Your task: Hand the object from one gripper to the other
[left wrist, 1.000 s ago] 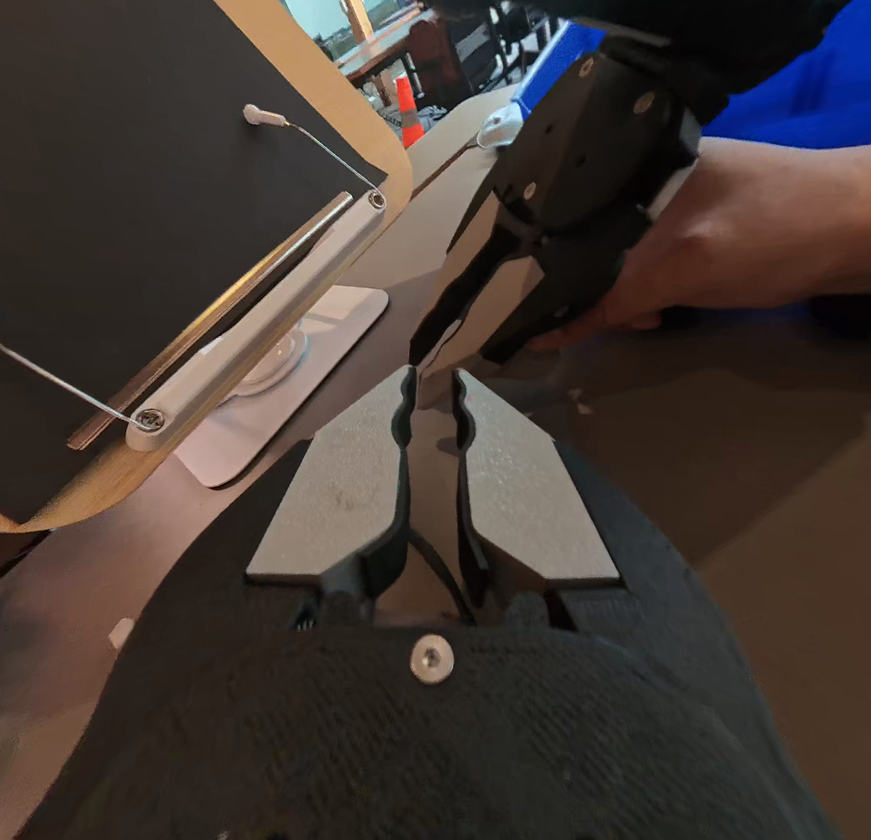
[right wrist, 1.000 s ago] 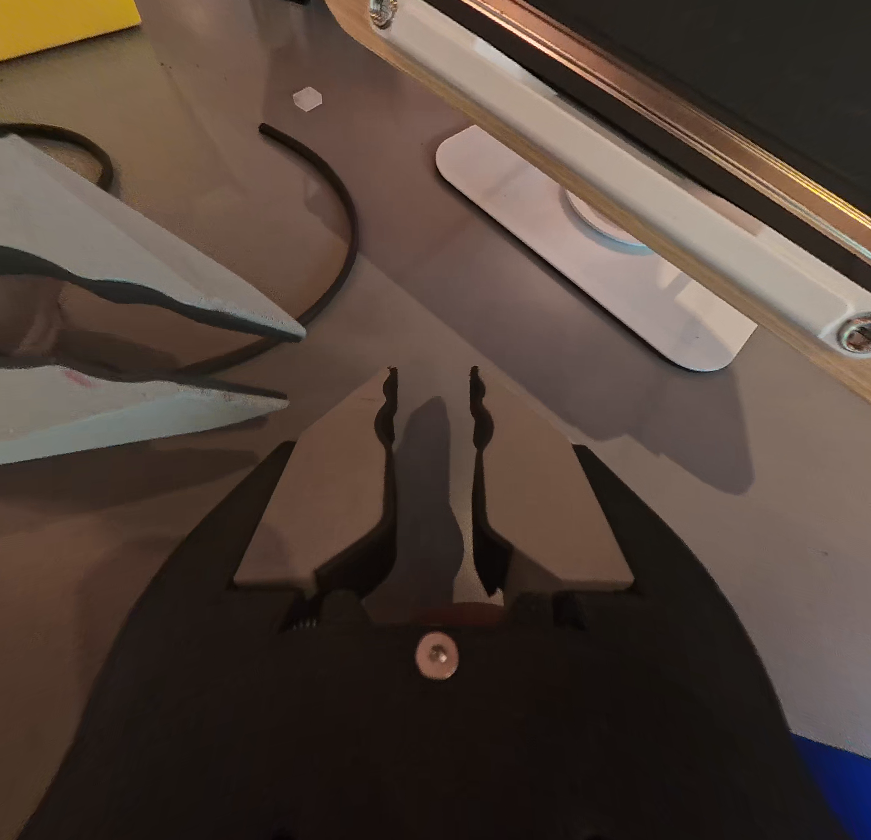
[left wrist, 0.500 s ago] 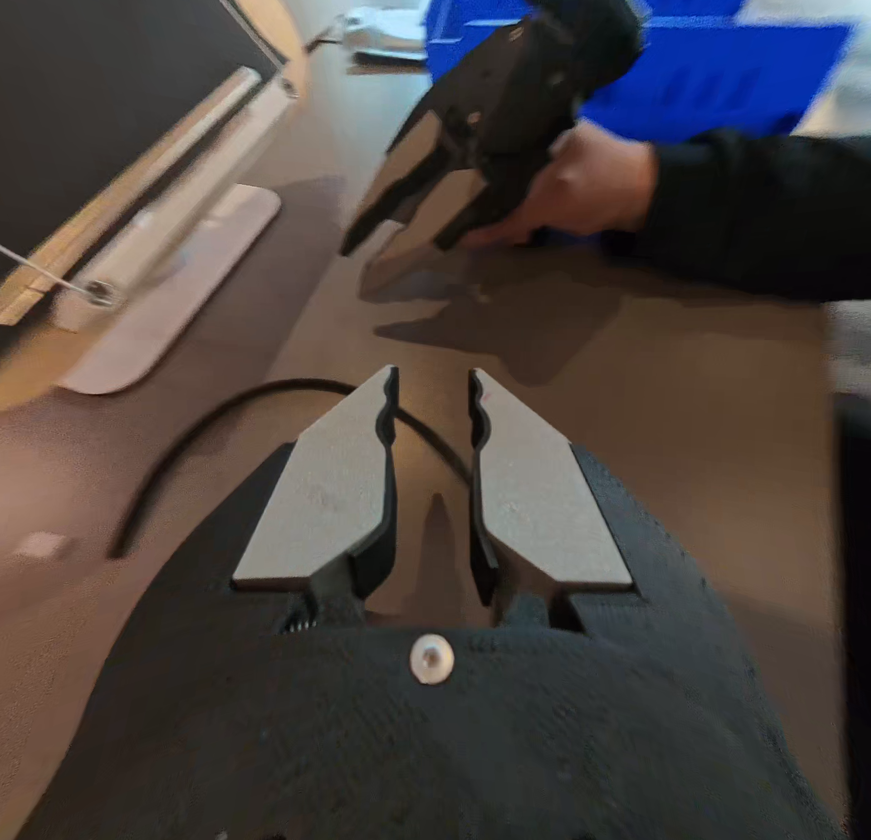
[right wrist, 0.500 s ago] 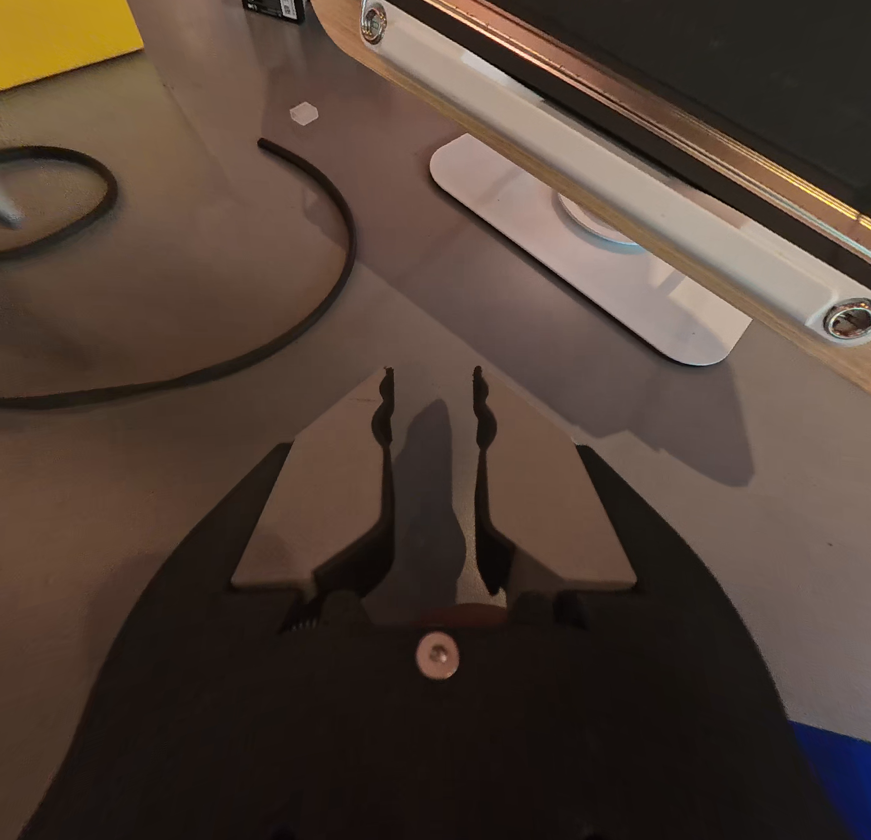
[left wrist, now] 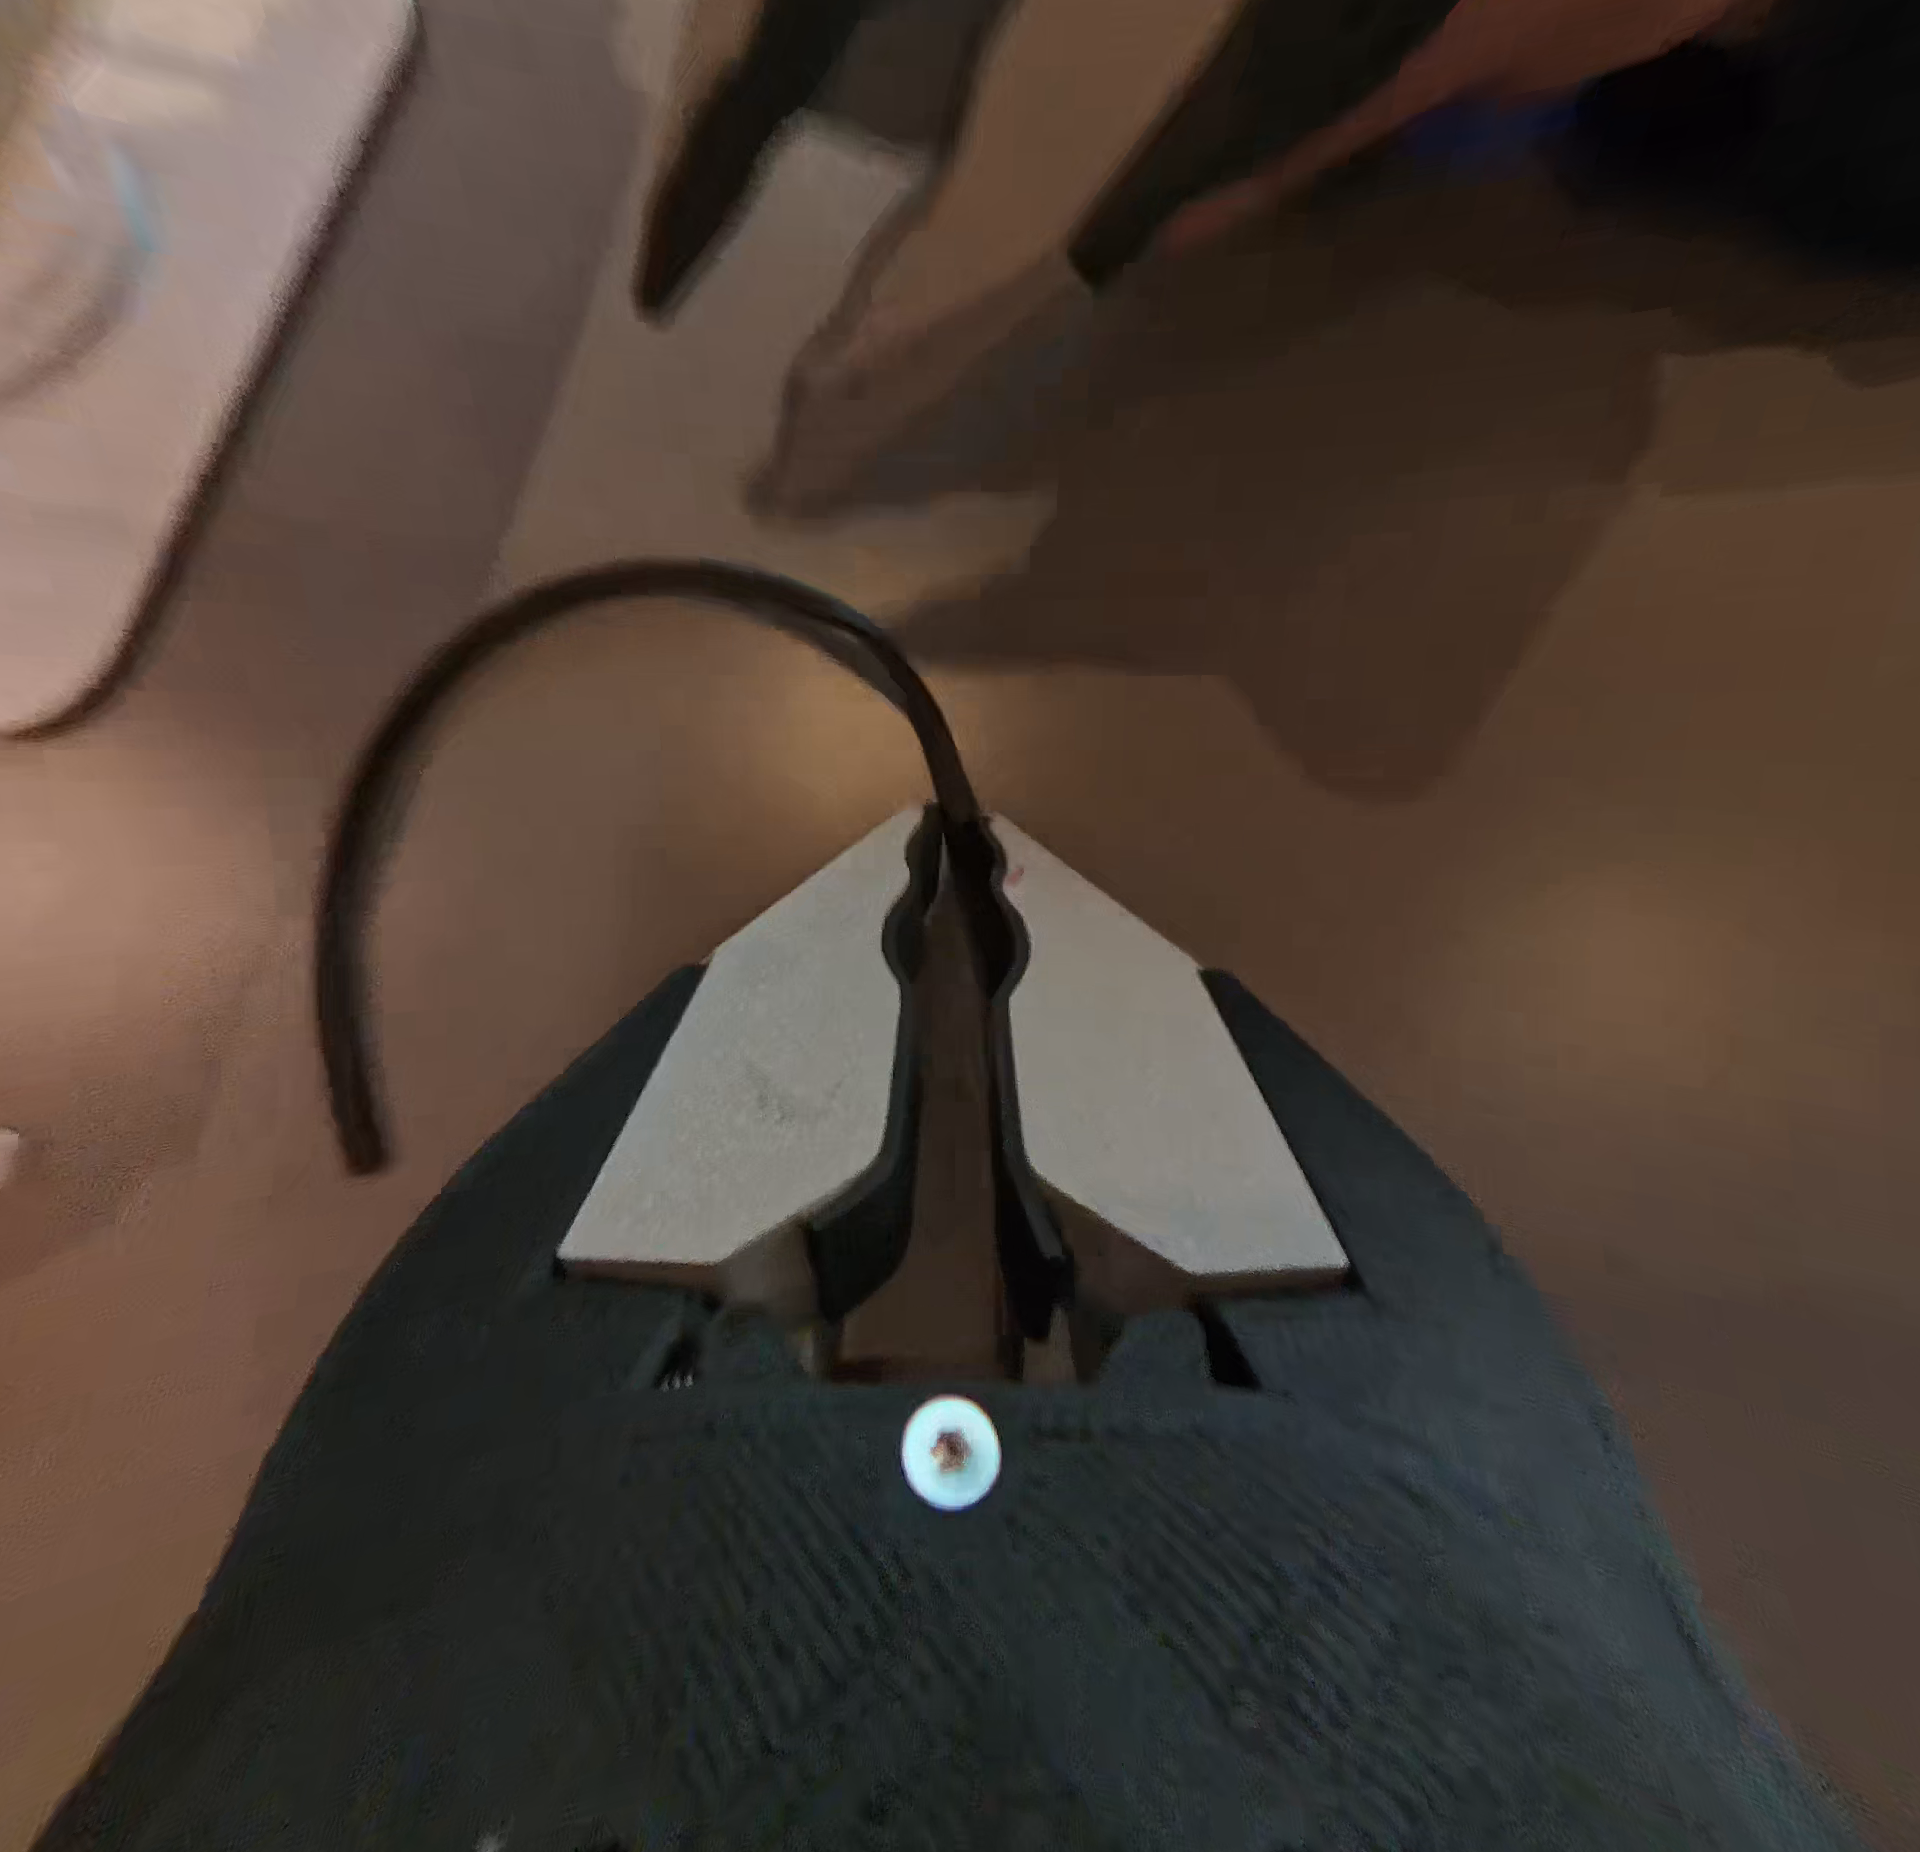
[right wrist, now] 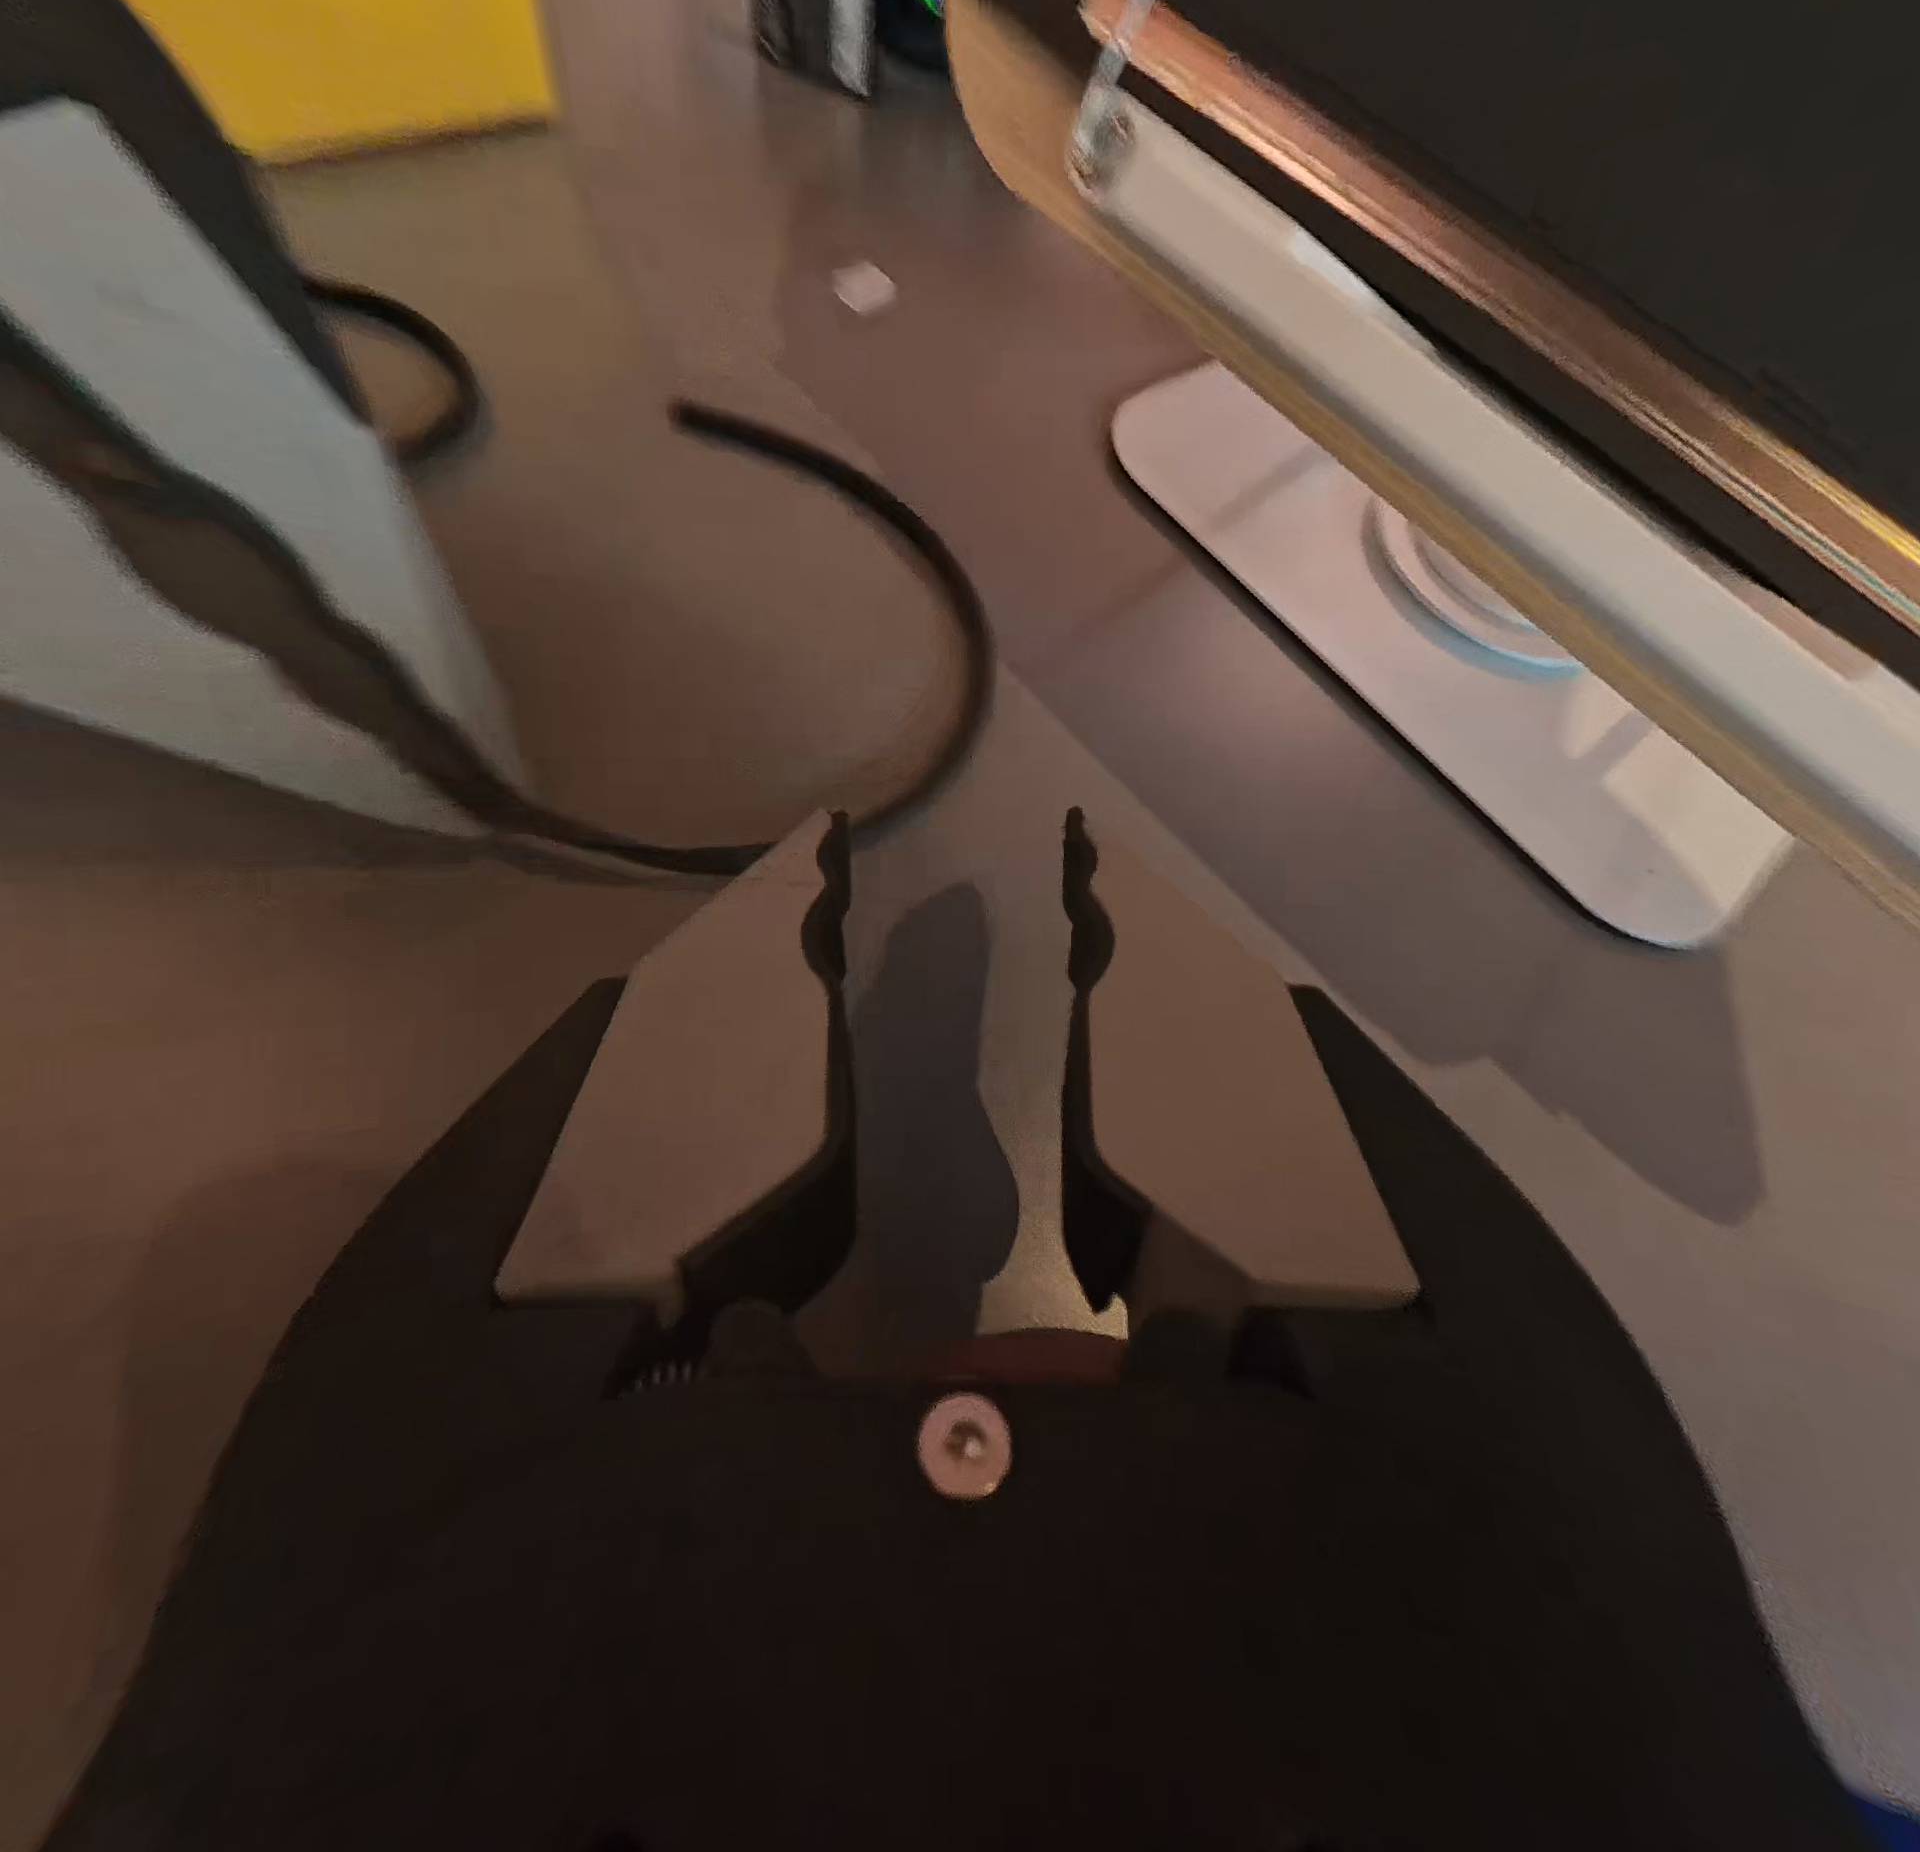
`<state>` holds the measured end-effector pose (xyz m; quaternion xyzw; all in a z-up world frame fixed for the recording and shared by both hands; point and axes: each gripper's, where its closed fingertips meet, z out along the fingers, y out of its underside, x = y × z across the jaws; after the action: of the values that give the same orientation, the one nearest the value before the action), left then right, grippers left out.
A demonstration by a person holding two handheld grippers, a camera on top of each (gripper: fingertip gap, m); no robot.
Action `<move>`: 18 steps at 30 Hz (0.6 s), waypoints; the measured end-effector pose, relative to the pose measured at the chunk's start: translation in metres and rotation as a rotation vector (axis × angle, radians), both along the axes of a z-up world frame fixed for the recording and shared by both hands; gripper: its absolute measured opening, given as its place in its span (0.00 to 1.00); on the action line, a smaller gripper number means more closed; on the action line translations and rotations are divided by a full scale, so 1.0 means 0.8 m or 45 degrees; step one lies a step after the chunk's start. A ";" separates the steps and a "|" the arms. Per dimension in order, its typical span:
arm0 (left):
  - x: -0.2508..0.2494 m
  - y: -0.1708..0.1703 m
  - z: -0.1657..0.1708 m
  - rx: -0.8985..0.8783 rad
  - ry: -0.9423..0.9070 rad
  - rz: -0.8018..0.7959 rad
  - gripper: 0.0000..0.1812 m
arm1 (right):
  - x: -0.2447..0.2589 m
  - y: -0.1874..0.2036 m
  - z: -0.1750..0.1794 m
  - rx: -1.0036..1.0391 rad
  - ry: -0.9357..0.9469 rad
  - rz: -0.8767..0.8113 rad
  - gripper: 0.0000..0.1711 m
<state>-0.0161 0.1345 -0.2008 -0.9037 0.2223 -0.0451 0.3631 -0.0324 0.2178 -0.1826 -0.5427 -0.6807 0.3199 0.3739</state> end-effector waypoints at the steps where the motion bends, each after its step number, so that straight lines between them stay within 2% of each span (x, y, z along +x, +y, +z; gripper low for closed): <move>1: 0.008 0.005 0.020 0.090 -0.086 -0.017 0.02 | 0.001 -0.013 0.009 -0.062 0.044 0.076 0.24; 3: 0.027 0.006 0.061 0.240 -0.290 -0.086 0.02 | 0.006 -0.032 0.032 -0.123 0.142 0.205 0.24; 8: 0.030 0.000 0.115 0.453 -0.508 -0.132 0.02 | 0.037 -0.053 0.104 -0.110 0.428 0.384 0.22; 11: 0.034 -0.004 0.140 0.577 -0.597 -0.186 0.02 | 0.065 -0.076 0.132 -0.310 0.508 0.570 0.29; 13: 0.045 -0.007 0.147 0.604 -0.630 -0.240 0.02 | 0.073 -0.088 0.130 -0.364 0.468 0.644 0.33; 16: 0.062 -0.010 0.150 0.622 -0.632 -0.322 0.02 | 0.057 -0.097 0.110 -0.293 0.409 0.606 0.46; 18: 0.068 -0.010 0.148 0.628 -0.601 -0.343 0.02 | 0.052 -0.118 0.090 -0.276 0.325 0.657 0.53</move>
<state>0.0385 0.1268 -0.0822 -0.7162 0.2535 -0.2448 0.6024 0.0090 0.1232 -0.1109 -0.3439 -0.7055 0.5406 0.3028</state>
